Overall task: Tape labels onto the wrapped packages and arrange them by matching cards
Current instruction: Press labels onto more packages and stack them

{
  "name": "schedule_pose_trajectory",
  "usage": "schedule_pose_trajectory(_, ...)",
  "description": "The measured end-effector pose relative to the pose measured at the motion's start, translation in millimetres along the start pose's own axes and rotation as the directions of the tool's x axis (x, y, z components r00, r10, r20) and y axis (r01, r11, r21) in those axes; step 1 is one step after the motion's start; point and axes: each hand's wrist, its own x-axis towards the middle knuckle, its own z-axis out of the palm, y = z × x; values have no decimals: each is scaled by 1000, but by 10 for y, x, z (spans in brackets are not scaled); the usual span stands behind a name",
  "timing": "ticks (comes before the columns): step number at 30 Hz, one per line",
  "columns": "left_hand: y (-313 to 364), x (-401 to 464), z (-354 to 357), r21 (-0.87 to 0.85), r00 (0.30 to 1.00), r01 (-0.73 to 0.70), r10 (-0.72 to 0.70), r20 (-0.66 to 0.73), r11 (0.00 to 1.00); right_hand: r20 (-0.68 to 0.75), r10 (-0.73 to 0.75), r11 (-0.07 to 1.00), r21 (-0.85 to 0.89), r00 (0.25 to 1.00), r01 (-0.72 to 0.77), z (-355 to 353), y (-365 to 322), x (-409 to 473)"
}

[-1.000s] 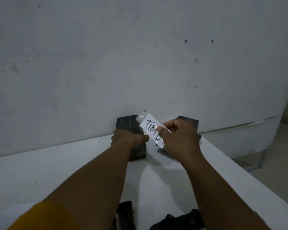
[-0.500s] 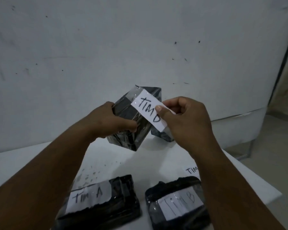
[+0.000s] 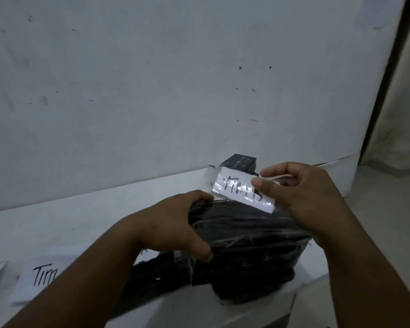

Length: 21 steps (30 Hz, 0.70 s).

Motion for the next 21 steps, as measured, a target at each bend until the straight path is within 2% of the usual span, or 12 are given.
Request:
schedule_pose_trajectory(6, -135, 50, 165, -70, 996, -87, 87, -1, 994, 91, 102, 994, 21, 991, -105, -39, 181, -36)
schedule_pose_trajectory(14, -313, 81, 145, -57, 994, -82, 86, 71, 995, 137, 135, 991, -6, 981, -135, 73, 261, 16)
schedule_pose_trajectory(16, -313, 63, 150, -143, 996, -90, 94, 15, 986, 138, 130, 991, -5, 982, -130, 85, 272, 21)
schedule_pose_trajectory(17, -293, 54, 166, -191, 995, -95, 86, -56, 977, 138, 128, 992, 0, 982, -130, 87, 276, 23)
schedule_pose_trajectory(19, -212, 32, 212, -297, 977, -79, 15, -214, 952, 140, 132, 991, 1, 981, -133, 84, 286, 32)
schedule_pose_trajectory(21, -121, 8, 263, -377, 947, -32, -92, -307, 926, 146, 127, 992, 8, 981, -129, 79, 291, 35)
